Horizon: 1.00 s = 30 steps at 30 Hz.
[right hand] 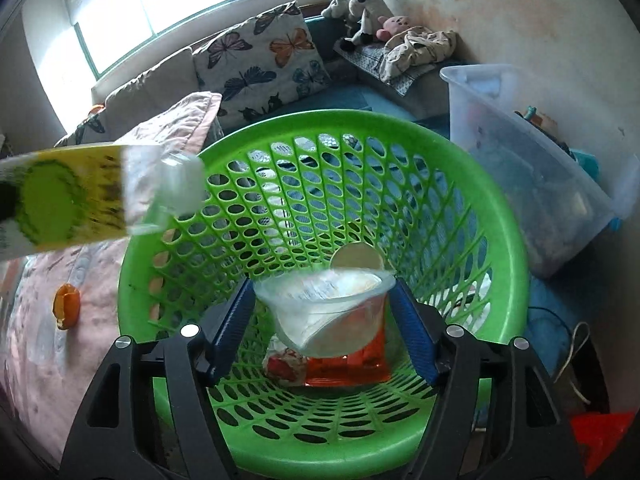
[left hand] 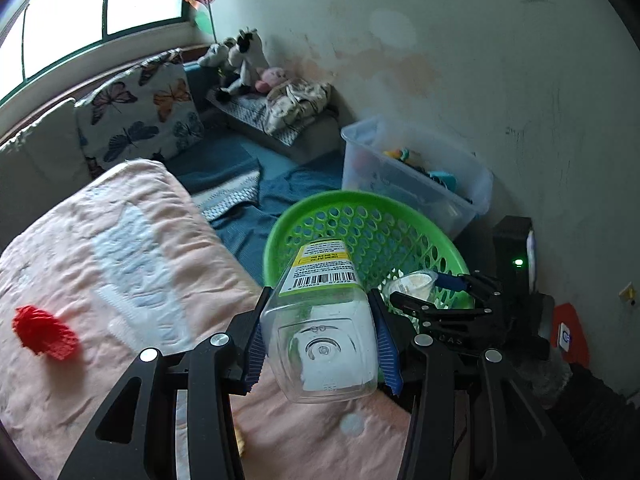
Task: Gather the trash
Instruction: 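Drop the clear cup into the basket while the left gripper carries the bottle over it, then release the drink bottle into the green basket with the left gripper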
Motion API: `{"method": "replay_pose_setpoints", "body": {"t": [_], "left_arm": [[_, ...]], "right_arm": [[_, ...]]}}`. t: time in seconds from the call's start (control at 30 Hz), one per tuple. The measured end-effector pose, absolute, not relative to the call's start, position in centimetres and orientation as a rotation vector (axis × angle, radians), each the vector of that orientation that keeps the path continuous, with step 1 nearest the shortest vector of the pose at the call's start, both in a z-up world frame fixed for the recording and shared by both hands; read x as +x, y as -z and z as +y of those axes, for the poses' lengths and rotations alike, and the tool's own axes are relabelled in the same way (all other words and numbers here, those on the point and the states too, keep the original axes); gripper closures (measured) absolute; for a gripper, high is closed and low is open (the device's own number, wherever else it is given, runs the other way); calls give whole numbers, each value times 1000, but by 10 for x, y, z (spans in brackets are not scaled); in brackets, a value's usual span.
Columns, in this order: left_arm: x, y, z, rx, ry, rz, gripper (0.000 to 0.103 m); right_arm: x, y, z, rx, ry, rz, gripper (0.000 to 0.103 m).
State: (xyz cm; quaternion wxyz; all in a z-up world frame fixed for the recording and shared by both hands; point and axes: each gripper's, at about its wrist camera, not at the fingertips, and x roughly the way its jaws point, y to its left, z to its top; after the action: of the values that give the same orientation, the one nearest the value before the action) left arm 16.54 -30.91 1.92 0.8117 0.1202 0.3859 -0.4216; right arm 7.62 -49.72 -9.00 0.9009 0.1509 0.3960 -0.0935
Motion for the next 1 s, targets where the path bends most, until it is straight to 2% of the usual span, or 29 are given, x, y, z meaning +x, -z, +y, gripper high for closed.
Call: {"method": "replay_pose_setpoints", "body": {"t": [0.13,0.53,1.0], "left_arm": [[172,-1,-330,275,909,869,58],[177,43,-370,343,871,971,58],[164,36,-359,300,884,955,58]], "right_arm": [[71,85,-501,310,193,798,29],[48,76,-510,372,195,739,26],[33,73,-504,397,196,733,26]]}}
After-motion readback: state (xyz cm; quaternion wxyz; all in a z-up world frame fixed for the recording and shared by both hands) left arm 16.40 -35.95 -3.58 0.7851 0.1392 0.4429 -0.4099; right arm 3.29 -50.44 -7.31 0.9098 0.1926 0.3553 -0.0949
